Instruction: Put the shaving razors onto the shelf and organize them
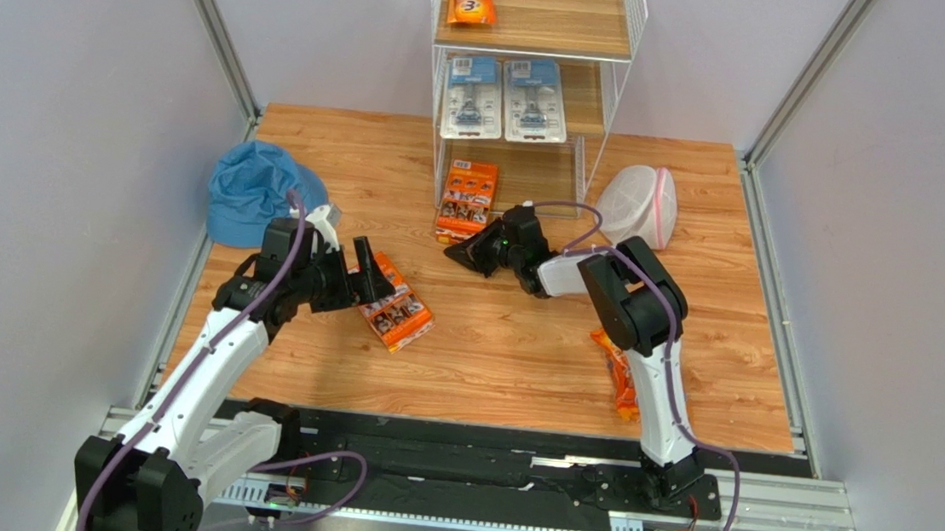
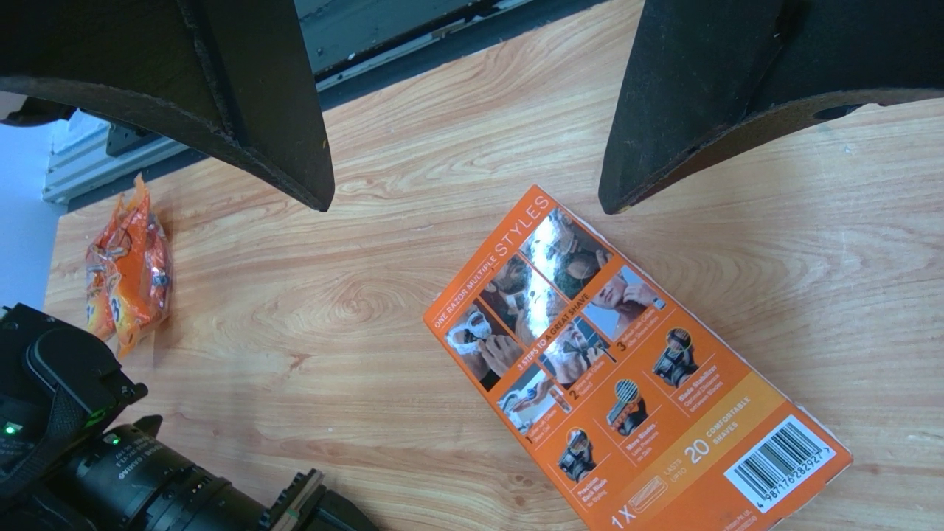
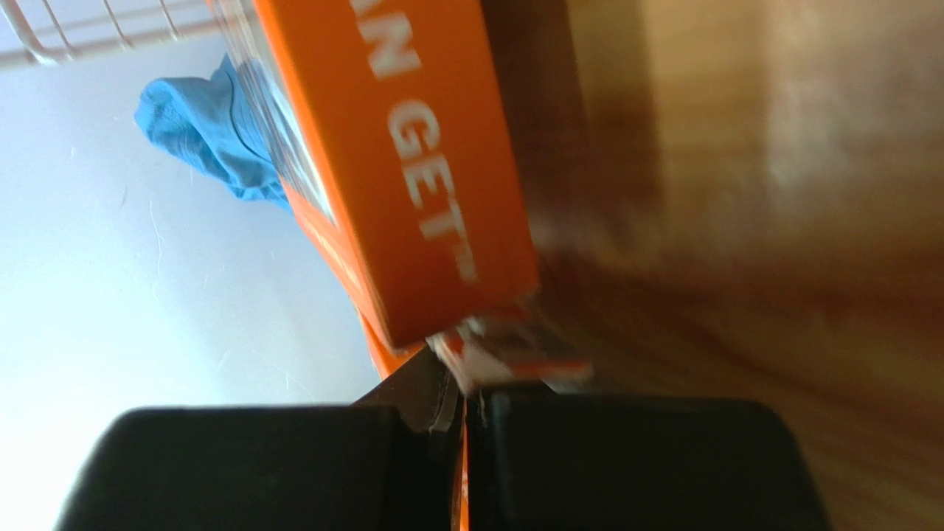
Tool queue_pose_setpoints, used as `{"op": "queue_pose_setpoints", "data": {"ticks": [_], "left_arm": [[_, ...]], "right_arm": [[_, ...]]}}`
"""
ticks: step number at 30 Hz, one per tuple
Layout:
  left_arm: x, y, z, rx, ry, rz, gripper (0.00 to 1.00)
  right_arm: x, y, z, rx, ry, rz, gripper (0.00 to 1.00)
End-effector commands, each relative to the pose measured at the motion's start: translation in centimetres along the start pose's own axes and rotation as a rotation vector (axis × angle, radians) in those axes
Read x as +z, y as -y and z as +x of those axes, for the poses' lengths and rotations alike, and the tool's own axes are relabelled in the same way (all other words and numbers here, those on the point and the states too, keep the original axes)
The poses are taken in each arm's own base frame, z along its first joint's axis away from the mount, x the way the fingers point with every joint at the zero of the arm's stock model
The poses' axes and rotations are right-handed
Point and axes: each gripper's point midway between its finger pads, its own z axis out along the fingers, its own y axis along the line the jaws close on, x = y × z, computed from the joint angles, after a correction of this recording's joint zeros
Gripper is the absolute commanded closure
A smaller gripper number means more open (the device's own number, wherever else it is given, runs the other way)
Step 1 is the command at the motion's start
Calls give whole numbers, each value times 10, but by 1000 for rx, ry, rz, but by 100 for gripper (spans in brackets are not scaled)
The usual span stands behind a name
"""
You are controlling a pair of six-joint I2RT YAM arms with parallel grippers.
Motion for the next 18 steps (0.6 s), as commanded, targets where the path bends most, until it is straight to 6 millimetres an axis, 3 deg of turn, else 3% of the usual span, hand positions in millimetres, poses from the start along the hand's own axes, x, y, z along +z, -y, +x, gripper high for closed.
{"op": "queue_pose_setpoints", "data": {"ticks": [1,12,18], "left_arm": [[-2,7,-6,11,19,28,2],[-1,7,-8,20,17,23,2],[-2,8,-10,24,22,23,2]], "right_arm": [[12,9,-15,30,54,49,100],[14,3,-53,23,108,98,100],[20,-4,-64,6,108,106,100]]}}
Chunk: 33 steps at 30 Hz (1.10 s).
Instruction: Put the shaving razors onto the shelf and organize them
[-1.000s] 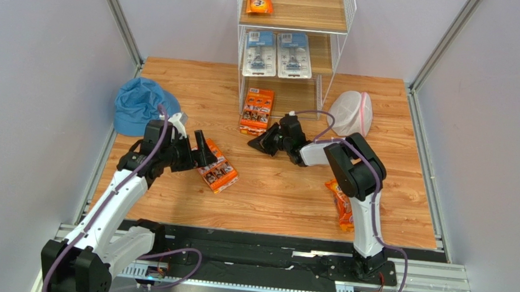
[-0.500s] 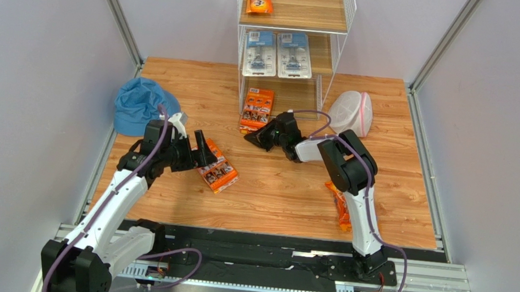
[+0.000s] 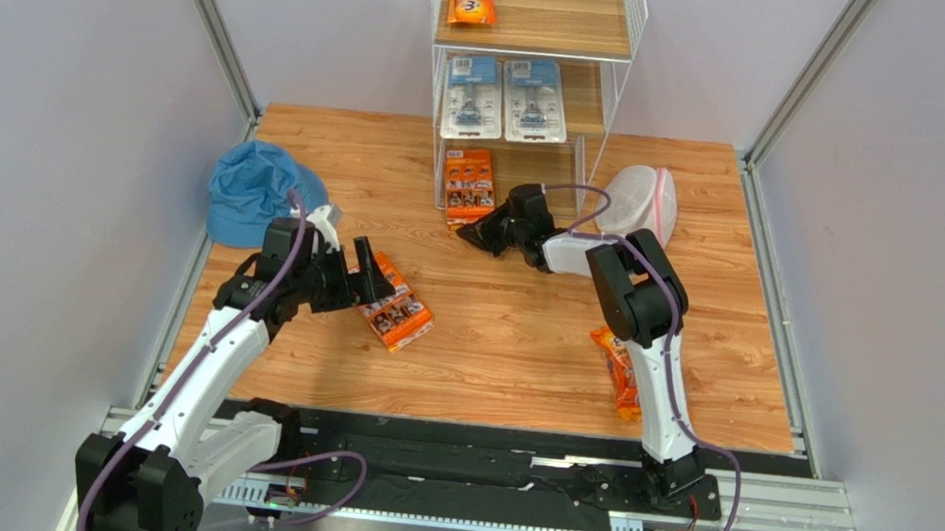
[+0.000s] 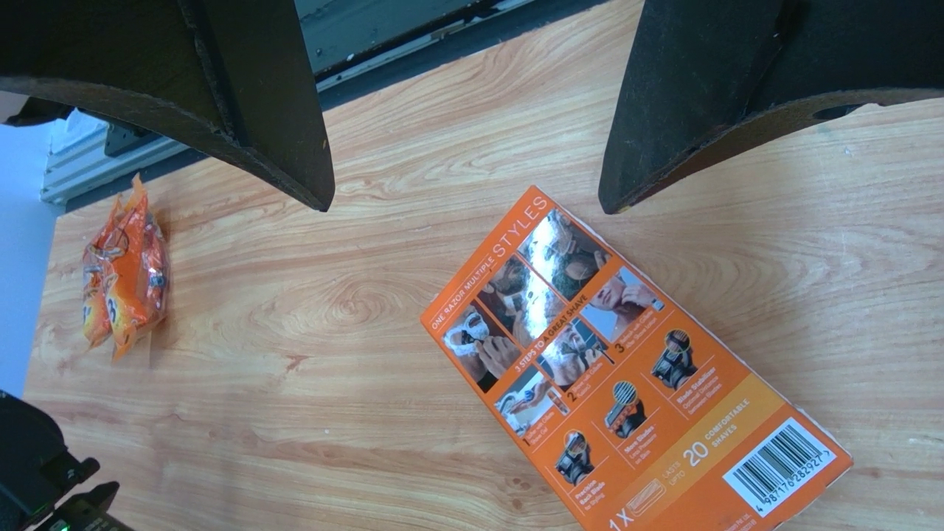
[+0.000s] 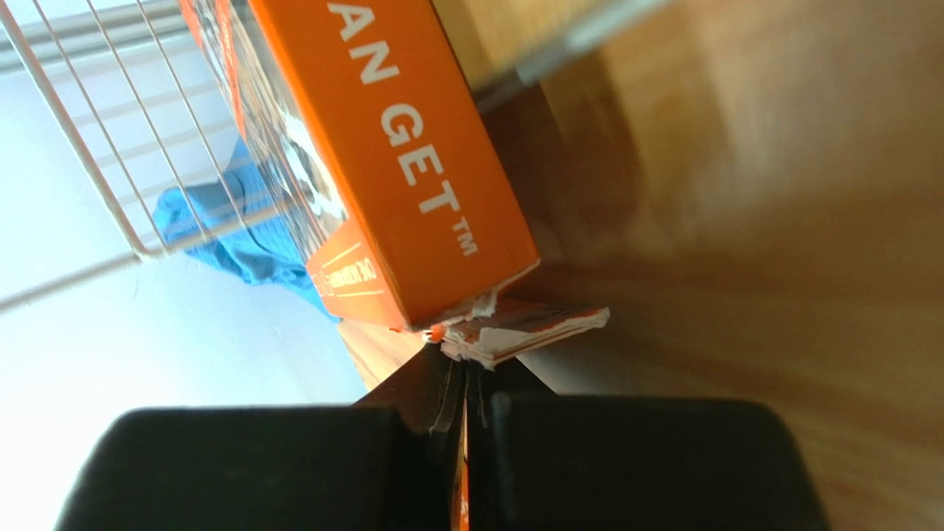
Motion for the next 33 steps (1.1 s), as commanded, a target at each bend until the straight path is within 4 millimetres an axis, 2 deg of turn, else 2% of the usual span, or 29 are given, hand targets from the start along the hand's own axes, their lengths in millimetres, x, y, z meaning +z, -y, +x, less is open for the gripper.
{"op": "queue_pose_setpoints", "data": {"ticks": [1,23,30,31,33], "left_arm": [[-2,8,-10,25,25,24,2],[-4,5,-8,35,15,11,2],[-3,4,-7,37,12,8,2],[-3,4,-8,37,14,5,2],[-3,4,-9,37,16,3,2]], "right_arm": [[12,0,-15,-26,27,26,100],[37,-29,-10,-57,-52,-72,100],[30,-34,-4,-88,-65,-103,100],[27,-28,-1,-86,-68,-99,100],[15,-39,0,-99,-64,-127,100]]}}
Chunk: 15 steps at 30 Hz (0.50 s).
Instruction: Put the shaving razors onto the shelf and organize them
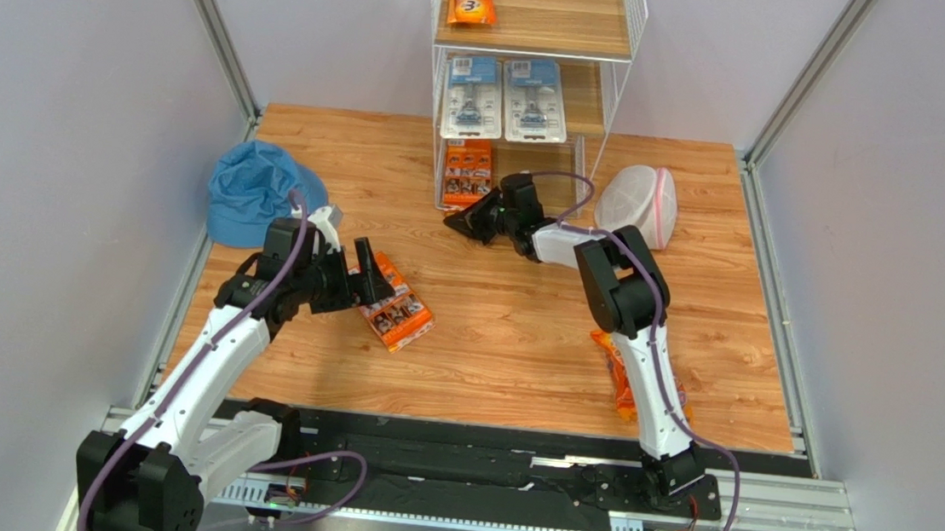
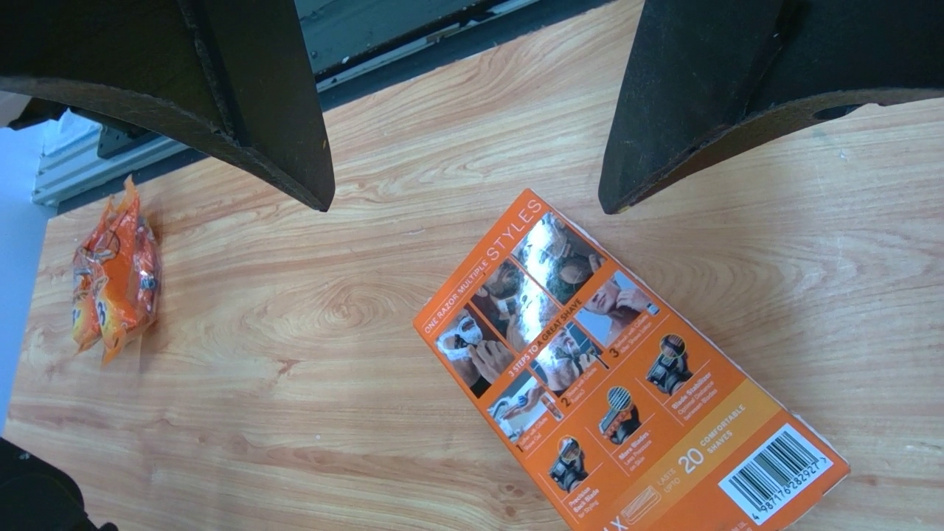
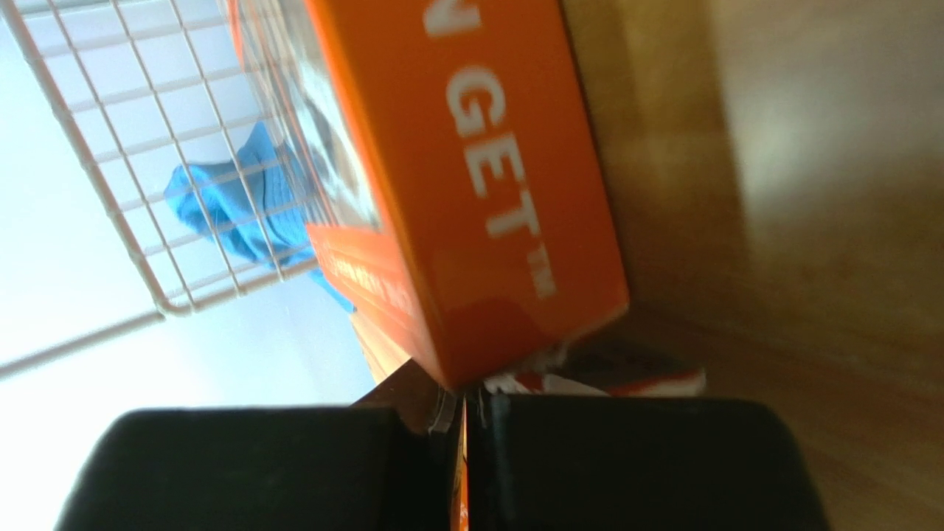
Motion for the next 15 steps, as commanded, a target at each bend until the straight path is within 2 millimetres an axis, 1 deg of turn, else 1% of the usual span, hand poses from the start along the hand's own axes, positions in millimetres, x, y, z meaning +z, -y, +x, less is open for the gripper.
{"op": "queue_pose_setpoints", "data": {"ticks": [1,2,4,5,6,8,9,10,11,12,13,14,15], "left_arm": [[-5,7,-12,35,29,10,2],[-5,7,-12,35,30,8,2],[-5,9,-14,39,29,16,2],[-5,10,-15,38,29,20,2],[-6,11,-16,37,33,25,2],[-6,12,-17,26,34,26,2],[-6,13,-17,21,34,26,2],[-5,11,-15,12,31,19,2],[-5,11,-15,5,29,19,2],[-5,9,-12,-3,21,13,2],[-5,8,-11,-9,19,7,2],[-5,7,-10,-13,19,5,2],[-5,6,-8,-16,14,1,2]], "right_arm": [[-21,-25,6,-55,6,-77,100],[-31,-28,10,-61,11,-77,100],[-39,-32,15,-91,2,-78,99],[-43,-33,23,-102,-12,-72,98],[-51,-42,26,-133,-13,-82,97],[-58,-44,37,-160,-31,-74,95],[-68,-47,43,-183,-34,-74,92],[-72,-47,47,-197,-38,-75,90],[-75,-45,55,-212,-50,-70,87],[-80,-38,61,-220,-58,-57,65],[-88,-42,65,-243,-60,-64,58],[-92,-43,70,-259,-60,-65,52],[-95,-42,74,-275,-61,-63,42]]}}
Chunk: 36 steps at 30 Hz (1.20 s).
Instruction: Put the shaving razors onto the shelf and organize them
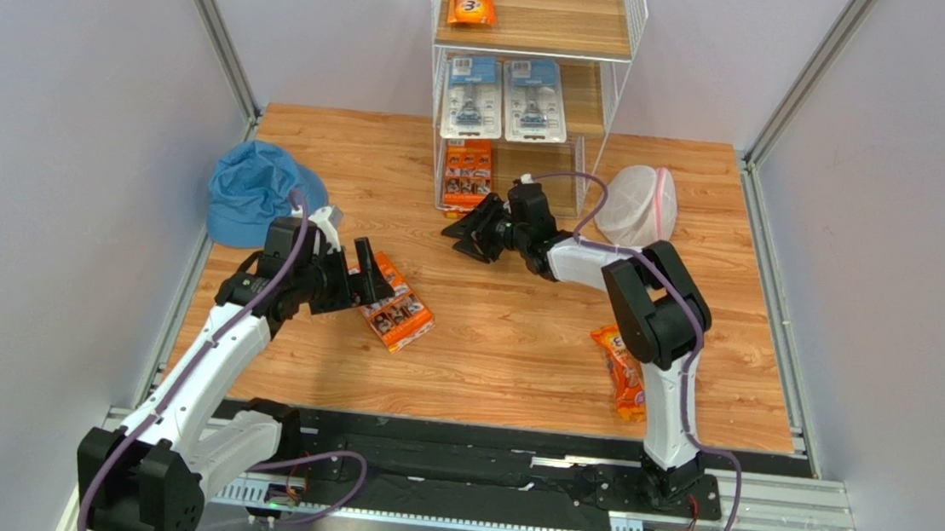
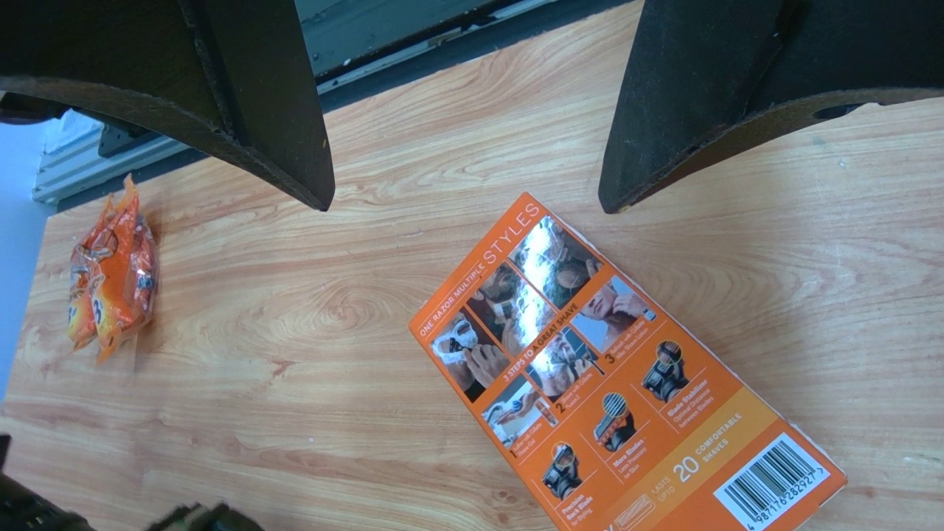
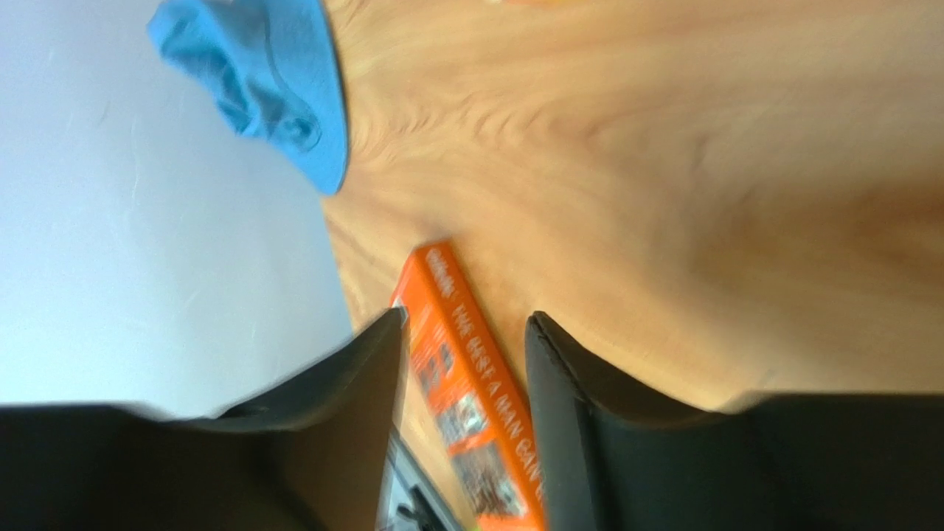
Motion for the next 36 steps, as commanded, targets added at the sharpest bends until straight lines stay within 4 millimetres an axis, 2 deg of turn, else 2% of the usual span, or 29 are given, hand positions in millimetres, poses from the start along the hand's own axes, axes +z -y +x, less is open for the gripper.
{"op": "queue_pose_setpoints", "data": {"ticks": [1,3,7,10,11,15,25,31,36], "left_arm": [[-5,5,-7,-14,26,4,2],[-5,2,-6,-22,28,-9,1],[-5,-8,-4,-54,29,-72,1],[0,-17,0,-109,10,-117,1],[2,-20,3,-129,2,-126,1],[19,-35,20,-247,-57,-146,1],[45,-62,41,-365,-131,-199,1],[53,-69,43,-411,-126,-196,1],[63,-77,37,-472,-91,-186,2]], "right_arm": [[-27,-25,21,-150,-3,-44,39],[-30,-24,29,-178,-7,-38,31],[-31,-28,46,-237,-44,-47,23],[-21,-29,63,-297,-99,-25,21],[-16,-36,71,-321,-117,-33,20],[4,-17,88,-358,-171,16,0],[20,10,100,-317,-224,36,2],[19,14,106,-307,-245,38,5],[13,26,126,-291,-297,64,10]]}}
